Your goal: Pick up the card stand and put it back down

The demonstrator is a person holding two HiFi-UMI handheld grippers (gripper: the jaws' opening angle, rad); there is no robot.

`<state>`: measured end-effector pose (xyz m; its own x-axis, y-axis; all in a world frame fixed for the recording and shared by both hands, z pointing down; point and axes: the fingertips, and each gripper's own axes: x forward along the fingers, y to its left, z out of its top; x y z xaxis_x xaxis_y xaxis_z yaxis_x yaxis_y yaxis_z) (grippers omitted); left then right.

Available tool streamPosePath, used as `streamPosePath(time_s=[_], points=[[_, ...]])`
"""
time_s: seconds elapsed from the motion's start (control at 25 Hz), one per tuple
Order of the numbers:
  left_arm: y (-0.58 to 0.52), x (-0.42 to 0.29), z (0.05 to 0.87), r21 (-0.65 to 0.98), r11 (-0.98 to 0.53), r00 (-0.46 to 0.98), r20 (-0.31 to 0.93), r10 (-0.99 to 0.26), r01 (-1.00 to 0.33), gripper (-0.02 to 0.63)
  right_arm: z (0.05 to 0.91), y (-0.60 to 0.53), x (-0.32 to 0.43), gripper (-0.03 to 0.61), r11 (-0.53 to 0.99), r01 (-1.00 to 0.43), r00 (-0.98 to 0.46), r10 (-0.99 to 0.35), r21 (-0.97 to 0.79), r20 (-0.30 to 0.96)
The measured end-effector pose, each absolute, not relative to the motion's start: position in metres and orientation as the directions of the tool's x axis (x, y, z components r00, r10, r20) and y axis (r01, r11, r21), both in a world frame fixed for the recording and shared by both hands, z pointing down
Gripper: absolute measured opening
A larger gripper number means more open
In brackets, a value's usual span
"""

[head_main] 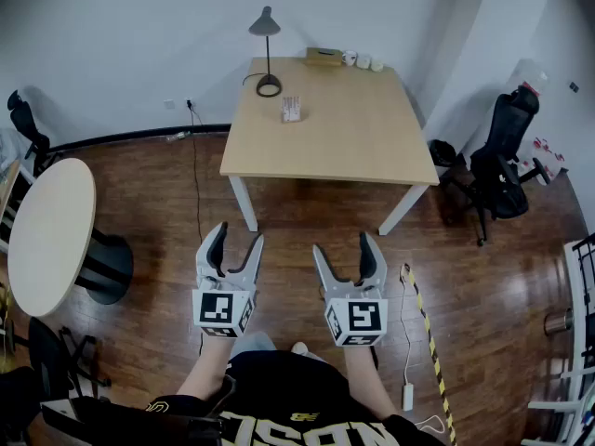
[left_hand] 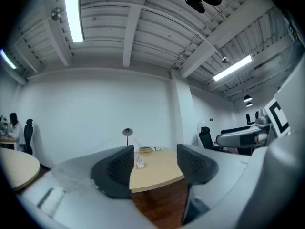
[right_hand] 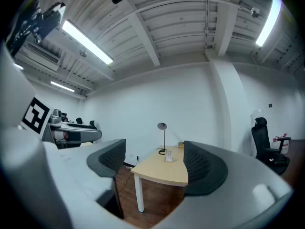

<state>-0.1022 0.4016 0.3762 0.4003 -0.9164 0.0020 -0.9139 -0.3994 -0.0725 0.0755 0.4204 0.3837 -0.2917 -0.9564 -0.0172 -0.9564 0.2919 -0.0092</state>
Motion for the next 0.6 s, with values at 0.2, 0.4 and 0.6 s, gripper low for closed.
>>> streamPosePath(time_s=[0.2,0.4,0.6], points=[[0.389,-0.091,0.388,-0.067,-0.398,0.397,0.021,-0.917,-0.915,0.284,0.390,0.408,0.071,0.377,0.329,-0.944,-0.329,-0.944,-0.033,-0.025],[0.341,-0.090,0.390,-0.065,-0.386,0.387,-0.002,-0.922,-0.920,0.284,0.400,0.363,0.065,0.377,0.358,-0.932,-0.357,-0.934,-0.064,-0.030],[0.269,-0.092,0.394,-0.032,-0.396,0.397,-0.014,-0.918,-0.918,0.284,0.408,0.285,0.064,0.377,0.346,-0.931,-0.347,-0.938,-0.117,-0.004]])
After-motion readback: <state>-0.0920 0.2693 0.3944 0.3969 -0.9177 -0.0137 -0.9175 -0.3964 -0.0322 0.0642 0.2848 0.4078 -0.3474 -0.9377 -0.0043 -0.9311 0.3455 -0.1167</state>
